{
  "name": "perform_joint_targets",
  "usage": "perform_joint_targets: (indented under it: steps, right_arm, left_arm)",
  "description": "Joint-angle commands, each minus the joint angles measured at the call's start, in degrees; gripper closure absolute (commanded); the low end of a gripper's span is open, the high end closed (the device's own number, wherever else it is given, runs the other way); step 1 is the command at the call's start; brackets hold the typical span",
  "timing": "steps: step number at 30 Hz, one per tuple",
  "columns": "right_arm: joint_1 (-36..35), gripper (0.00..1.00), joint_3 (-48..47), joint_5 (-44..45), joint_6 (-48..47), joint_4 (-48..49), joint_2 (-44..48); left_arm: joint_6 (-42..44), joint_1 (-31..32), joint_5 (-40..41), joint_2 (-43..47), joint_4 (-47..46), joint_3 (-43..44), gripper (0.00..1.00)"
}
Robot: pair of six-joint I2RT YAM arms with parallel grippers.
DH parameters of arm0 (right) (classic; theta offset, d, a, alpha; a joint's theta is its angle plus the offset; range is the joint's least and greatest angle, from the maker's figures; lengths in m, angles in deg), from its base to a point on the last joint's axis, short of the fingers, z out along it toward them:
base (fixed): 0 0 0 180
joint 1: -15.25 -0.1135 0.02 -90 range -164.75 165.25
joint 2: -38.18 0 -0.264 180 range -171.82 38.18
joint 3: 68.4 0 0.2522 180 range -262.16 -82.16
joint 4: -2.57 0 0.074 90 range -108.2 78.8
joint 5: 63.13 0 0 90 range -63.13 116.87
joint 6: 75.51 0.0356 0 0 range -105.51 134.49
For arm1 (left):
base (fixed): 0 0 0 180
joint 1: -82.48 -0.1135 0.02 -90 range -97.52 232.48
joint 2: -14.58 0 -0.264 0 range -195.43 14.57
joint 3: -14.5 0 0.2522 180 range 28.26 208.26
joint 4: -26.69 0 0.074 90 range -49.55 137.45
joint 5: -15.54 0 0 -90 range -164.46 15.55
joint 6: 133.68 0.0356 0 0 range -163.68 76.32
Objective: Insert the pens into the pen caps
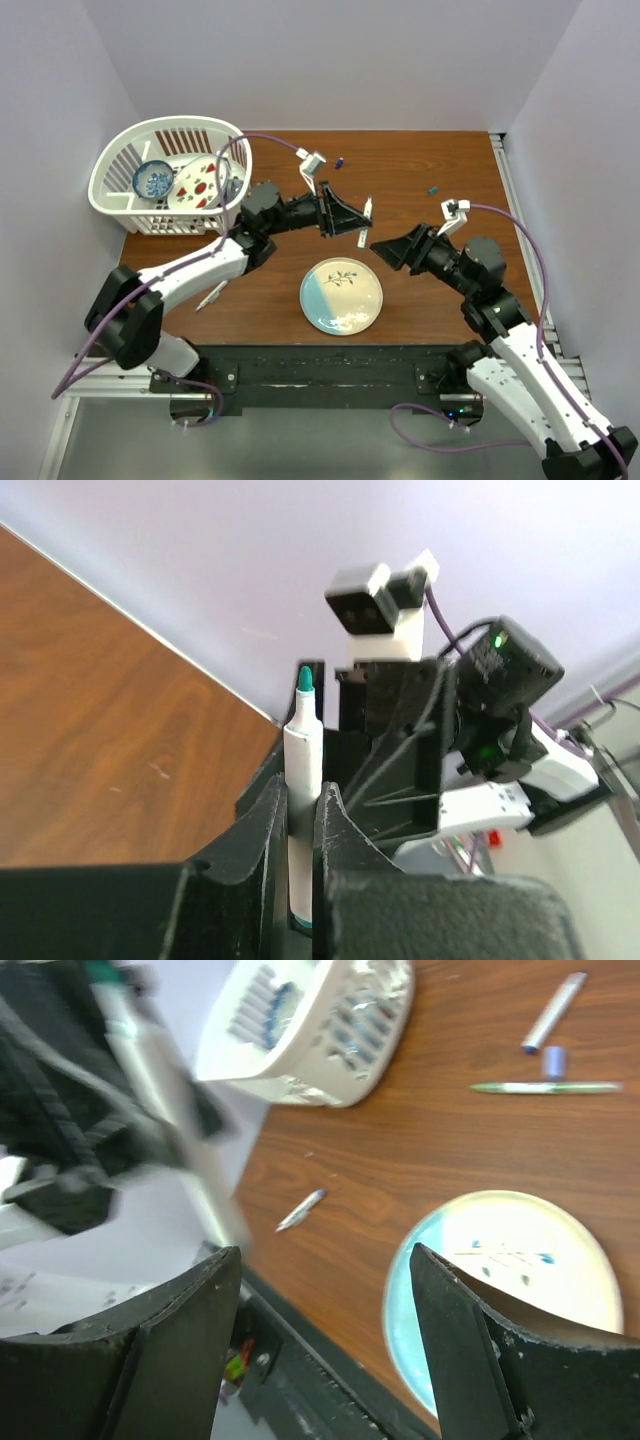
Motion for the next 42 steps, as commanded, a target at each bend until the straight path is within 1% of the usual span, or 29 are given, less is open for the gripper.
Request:
perform_joint_targets:
  steps: [1,2,3,4,5,6,7,8,9,10,11,12,14,15,17,18,20,21,22,23,25,26,29,36,42]
  right_arm:
    - [-0.1,0.29,-4.9,14.1,-4.3,-12.3,-2.5]
    - [0.0,0.29,-6.0,22.0,-4.9,-14.5,-3.9]
    - [-0.1,0.3,-8.3,25.6,-5.3,-16.0,-5.9]
    - [-0.1,0.31,-9.3,29.4,-6.6,-17.7,-7.9]
    - [0.1,0.31,-10.5,34.8,-7.1,-18.1,-12.6]
    - [0.3,0.31,-13.3,37.3,-7.8,-18.5,-15.2]
    - [0.5,0.31,-14.9,39.1,-8.8,-19.2,-17.8]
    - [1.7,0.31,-18.4,42.3,-9.0,-19.7,-24.0]
    - [2.6,0.31,-20.4,43.5,-9.6,-20.4,-27.0]
    - [3.6,0.31,-22.5,44.7,-10.3,-21.7,-30.3]
    - [5.9,0.31,-24.5,46.1,-10.5,-22.1,-33.1]
    - [7.5,0.32,-28.2,46.3,-10.5,-22.6,-39.0]
    - [11.4,0.33,-33.6,45.5,-10.1,-23.5,-44.2]
    - [12.2,0.34,-35.3,45.7,-10.0,-23.7,-49.4]
    - [13.8,0.36,-38.6,46.4,-9.7,-23.8,-54.6]
    - [14.2,0.38,-42.3,46.8,-9.7,-24.0,-59.1]
    - [15.4,0.4,-46.3,47.2,-8.9,-25.5,-64.3]
    - [16.0,0.42,-50.4,47.0,-8.6,-26.2,-66.6]
    - [16.7,0.44,-52.8,46.9,-8.0,-28.3,-71.3]
    - [17.0,0.45,-56.9,47.2,-7.8,-29.4,-73.4]
    - [17.6,0.48,-60.1,47.7,-6.9,-30.7,-78.4]
    - [18.3,0.48,-62.3,47.3,-6.7,-30.6,-79.9]
    - [19.5,0.49,-65.2,46.7,-5.1,-29.6,-83.8]
    - [21.8,0.5,-70.6,44.9,-2.7,-29.7,-91.6]
    - [22.6,0.51,-71.2,45.0,-2.7,-27.0,-93.3]
  left_arm:
    - [4.1,-7.7,-1.2,10.0,6.4,0.2,1.0]
    - [4.0,-11.2,-1.7,11.4,7.2,-1.3,1.0]
    - [4.1,-12.6,-2.9,12.6,9.3,-2.0,1.0]
    - [6.1,-14.1,-3.3,15.1,11.3,-2.3,1.0]
    - [8.3,-15.8,-3.2,16.4,14.1,-2.0,1.0]
    - [11.5,-15.9,-1.6,17.9,22.3,-1.3,1.0]
    - [19.1,-15.9,0.5,20.3,27.5,-0.1,1.0]
    - [22.5,-15.9,3.0,21.4,32.2,2.0,1.0]
    - [24.9,-15.9,6.6,22.6,38.3,2.3,1.0]
    - [28.4,-15.9,8.8,25.3,41.0,2.3,1.0]
    - [29.5,-15.7,11.0,26.9,42.2,1.4,1.0]
    - [30.0,-15.6,13.6,28.5,42.3,0.3,1.0]
    - [30.9,-15.6,14.8,32.8,41.0,-3.2,1.0]
    - [31.1,-15.5,15.8,33.9,40.6,-4.1,1.0]
    - [32.0,-15.6,16.6,35.5,40.9,-5.7,1.0]
    - [32.3,-15.6,16.6,35.8,41.0,-6.2,1.0]
    - [32.6,-15.5,16.4,36.1,41.0,-7.3,1.0]
    - [32.4,-15.6,15.8,36.2,40.7,-7.9,1.0]
    - [31.9,-15.6,15.0,36.3,40.3,-9.1,1.0]
    - [31.9,-15.5,14.3,36.3,40.3,-9.2,1.0]
    - [31.6,-15.6,13.1,36.3,41.2,-9.0,1.0]
    - [31.5,-15.5,12.9,36.5,41.1,-9.6,1.0]
    - [31.2,-15.5,12.8,37.3,40.7,-10.2,1.0]
    - [31.6,-15.5,14.1,37.9,41.0,-10.0,1.0]
    - [31.2,-15.5,13.3,37.5,40.4,-10.2,1.0]
